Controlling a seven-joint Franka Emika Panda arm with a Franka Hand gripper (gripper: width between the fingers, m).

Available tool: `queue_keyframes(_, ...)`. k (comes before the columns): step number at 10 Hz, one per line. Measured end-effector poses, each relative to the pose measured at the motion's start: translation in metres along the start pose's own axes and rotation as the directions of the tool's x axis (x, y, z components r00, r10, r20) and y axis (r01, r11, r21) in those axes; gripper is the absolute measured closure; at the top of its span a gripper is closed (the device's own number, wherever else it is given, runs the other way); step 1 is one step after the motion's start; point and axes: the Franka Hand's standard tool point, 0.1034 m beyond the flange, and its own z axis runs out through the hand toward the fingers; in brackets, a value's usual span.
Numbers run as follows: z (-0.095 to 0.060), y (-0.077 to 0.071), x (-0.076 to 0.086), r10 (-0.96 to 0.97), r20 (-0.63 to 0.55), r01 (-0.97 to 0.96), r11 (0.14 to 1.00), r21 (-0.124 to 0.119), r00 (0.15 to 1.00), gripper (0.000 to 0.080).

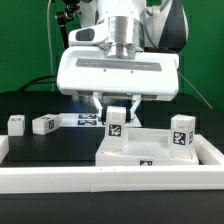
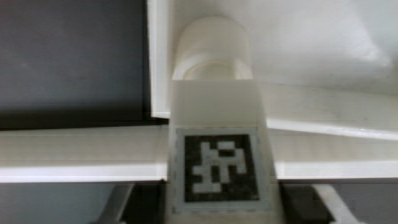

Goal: Assemble square table

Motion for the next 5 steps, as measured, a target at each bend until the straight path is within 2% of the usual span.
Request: queue_keyframes(5, 0.0011, -0.0005, -0.004, 0.002, 0.03, -0.002, 1.0, 0.005, 1.0, 0.0509)
